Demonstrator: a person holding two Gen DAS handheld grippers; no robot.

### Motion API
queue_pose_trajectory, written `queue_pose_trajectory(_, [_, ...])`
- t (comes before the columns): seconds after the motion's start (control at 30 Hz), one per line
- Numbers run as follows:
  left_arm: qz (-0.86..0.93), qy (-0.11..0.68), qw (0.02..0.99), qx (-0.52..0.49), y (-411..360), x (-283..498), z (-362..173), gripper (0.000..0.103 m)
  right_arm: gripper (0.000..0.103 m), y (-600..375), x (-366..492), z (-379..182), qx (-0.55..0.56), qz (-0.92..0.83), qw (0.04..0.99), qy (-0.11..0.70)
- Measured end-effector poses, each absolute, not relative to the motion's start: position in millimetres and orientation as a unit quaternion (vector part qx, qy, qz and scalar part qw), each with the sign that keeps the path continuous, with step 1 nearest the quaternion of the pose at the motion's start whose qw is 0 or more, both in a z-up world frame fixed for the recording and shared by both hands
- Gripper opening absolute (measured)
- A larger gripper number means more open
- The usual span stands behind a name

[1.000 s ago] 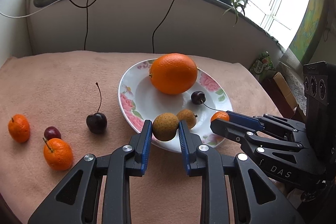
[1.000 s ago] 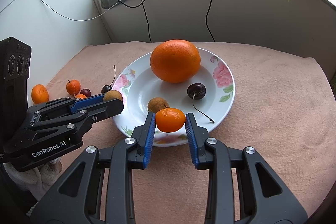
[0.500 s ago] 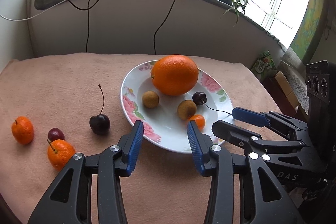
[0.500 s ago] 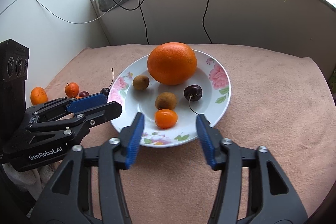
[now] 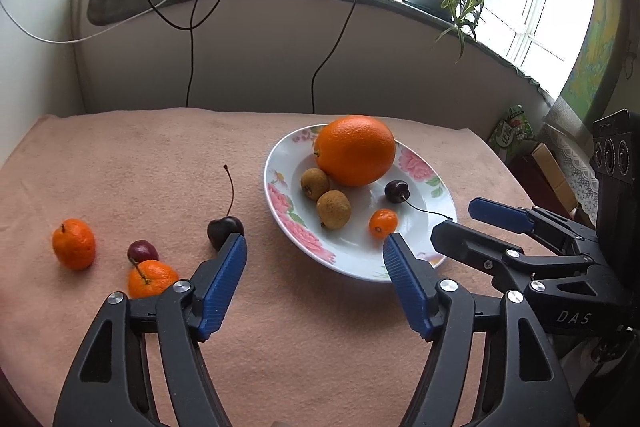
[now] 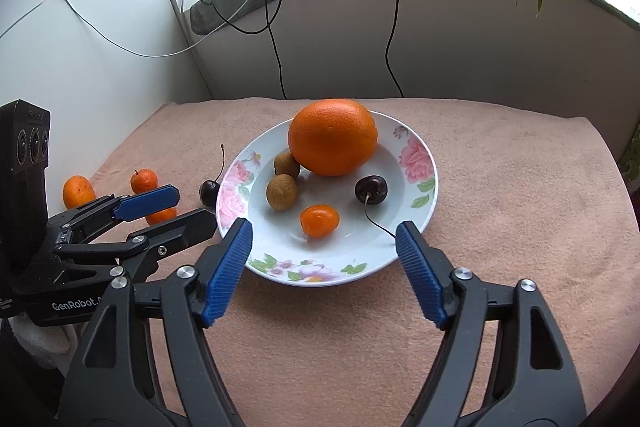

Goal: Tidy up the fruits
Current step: 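Move the left gripper to a stemmed tangerine while the right gripper reaches another tangerine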

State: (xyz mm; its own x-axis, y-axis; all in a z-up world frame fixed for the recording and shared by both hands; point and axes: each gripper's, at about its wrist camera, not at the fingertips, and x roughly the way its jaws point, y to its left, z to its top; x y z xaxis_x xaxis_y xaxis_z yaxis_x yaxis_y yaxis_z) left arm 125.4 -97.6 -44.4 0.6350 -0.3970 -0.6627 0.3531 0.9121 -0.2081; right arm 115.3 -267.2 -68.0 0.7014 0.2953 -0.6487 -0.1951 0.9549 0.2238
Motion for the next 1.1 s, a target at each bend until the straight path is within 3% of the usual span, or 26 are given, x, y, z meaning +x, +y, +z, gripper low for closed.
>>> queue_pose_trajectory(1.1, [-0.080,0.360,0.927,-0.069,46.3,128.6,-44.6,0.074,0.082,-166.8,119.9,-60.6,0.033,0.233,0.897,0.374])
